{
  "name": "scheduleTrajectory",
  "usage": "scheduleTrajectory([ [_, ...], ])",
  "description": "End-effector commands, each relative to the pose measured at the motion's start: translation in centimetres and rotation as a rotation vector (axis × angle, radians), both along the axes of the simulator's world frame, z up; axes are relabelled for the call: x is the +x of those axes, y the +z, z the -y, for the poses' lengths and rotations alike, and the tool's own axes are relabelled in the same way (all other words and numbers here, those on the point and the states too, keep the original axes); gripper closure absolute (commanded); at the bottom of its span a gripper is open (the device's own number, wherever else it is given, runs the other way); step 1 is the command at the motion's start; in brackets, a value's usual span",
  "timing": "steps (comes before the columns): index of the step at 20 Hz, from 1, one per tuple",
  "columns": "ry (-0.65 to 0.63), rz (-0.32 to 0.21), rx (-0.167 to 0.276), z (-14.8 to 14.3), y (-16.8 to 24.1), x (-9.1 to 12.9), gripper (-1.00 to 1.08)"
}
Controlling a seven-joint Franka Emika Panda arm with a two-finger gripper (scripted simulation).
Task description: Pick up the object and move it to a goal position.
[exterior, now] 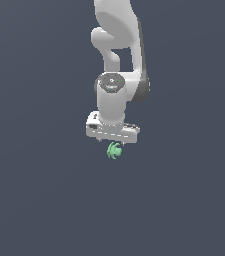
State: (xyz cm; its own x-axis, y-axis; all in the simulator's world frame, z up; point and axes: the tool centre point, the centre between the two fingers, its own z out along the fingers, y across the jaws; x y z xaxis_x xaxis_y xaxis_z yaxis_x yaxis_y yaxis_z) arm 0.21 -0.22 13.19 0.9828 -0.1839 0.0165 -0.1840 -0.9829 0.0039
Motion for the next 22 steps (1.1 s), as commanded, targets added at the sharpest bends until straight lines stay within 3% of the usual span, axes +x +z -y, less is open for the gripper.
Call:
scheduleTrajectory([
  [1, -0.048, -0.005, 0.004, -0.5, -1.3, -0.3, -0.92],
  [10, -0.15, -0.014, 0.008, -1.5, -3.9, -1.0, -0.92],
  [22, -0.157, -0.015, 0.008, -1.6, -6.0, -1.1, -0.92],
])
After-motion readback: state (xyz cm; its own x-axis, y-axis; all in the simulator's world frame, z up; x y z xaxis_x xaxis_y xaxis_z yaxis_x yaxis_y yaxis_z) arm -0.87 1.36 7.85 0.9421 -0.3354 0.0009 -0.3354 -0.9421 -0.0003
